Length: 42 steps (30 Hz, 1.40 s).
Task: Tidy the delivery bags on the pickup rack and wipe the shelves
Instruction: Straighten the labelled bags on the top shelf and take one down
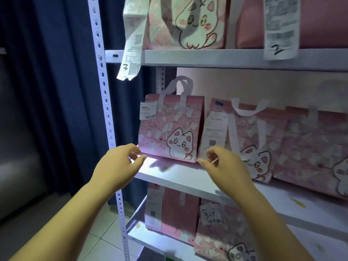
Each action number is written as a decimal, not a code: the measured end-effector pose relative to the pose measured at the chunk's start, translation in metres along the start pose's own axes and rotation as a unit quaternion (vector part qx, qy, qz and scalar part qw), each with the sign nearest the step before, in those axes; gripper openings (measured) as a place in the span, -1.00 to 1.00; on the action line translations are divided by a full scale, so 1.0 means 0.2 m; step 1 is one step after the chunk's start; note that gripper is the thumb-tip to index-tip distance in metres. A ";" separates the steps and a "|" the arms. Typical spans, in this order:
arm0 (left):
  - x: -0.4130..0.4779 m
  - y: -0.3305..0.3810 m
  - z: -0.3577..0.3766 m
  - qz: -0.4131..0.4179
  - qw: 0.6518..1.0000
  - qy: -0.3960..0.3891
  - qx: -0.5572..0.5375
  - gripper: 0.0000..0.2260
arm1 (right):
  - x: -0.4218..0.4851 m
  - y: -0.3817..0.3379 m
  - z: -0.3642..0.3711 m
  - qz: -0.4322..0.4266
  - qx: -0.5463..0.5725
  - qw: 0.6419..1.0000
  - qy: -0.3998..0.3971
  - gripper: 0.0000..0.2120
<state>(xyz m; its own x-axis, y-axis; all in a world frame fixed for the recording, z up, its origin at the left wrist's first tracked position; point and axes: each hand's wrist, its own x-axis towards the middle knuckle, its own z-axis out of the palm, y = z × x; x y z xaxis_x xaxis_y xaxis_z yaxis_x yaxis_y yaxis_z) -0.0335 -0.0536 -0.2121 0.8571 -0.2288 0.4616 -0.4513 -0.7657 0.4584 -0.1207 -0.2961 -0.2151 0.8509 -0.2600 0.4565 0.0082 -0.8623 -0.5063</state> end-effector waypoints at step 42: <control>0.74 -0.33 0.42 -0.007 0.996 -0.034 -0.085 -0.67 | 0.54 -0.06 0.34 0.149 -0.117 0.977 0.102 -0.84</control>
<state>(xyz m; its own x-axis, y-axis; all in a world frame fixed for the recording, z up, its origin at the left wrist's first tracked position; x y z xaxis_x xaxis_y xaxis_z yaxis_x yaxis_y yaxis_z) 0.1443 -0.0874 -0.2385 0.8759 -0.2642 0.4038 -0.4698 -0.6579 0.5886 0.0075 -0.2845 -0.2094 0.6748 -0.5750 0.4626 -0.3637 -0.8046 -0.4694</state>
